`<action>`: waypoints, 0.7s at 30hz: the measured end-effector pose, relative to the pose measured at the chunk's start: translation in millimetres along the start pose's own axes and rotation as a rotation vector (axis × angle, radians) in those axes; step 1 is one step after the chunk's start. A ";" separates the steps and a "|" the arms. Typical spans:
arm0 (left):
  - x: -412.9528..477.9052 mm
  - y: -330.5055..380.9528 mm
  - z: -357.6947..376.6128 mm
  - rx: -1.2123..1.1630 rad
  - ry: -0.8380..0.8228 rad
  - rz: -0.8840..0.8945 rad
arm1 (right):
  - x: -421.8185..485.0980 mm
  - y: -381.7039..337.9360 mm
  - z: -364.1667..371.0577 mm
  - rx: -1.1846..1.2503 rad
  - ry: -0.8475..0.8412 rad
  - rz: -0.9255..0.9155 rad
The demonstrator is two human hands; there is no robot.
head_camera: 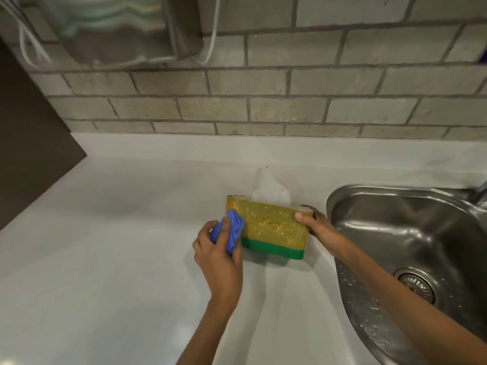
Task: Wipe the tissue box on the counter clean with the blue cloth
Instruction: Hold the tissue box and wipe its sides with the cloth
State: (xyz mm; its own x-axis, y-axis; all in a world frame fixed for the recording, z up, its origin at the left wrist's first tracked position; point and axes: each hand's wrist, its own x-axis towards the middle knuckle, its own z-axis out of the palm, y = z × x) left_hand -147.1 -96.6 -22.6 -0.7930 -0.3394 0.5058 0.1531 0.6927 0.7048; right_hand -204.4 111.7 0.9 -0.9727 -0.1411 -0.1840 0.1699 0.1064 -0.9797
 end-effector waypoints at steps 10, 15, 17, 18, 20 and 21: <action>-12.8 7.0 12.4 0.079 -0.044 0.294 | -13.5 -11.2 -2.8 0.039 -0.001 -0.042; 13.4 25.1 16.6 -0.048 -0.045 -0.017 | -14.1 -13.5 2.8 -0.004 -0.031 -0.027; 1.2 38.6 23.4 0.025 -0.105 0.186 | -14.9 -16.6 5.0 0.019 -0.034 -0.026; -8.6 40.5 25.9 0.053 -0.130 0.293 | -16.5 -17.9 5.6 0.038 -0.034 -0.037; -20.7 32.7 25.5 0.081 -0.155 0.421 | -19.2 -19.4 5.2 0.057 -0.032 -0.045; -20.8 25.0 23.3 0.078 -0.141 0.411 | -19.6 -19.2 4.0 0.053 -0.032 -0.043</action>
State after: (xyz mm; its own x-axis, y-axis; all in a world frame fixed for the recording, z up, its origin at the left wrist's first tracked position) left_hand -140.5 -57.5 -27.1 -0.7490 0.0613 0.6597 0.4321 0.8000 0.4163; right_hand -188.0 108.4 22.9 -0.9738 -0.1764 -0.1432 0.1369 0.0472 -0.9895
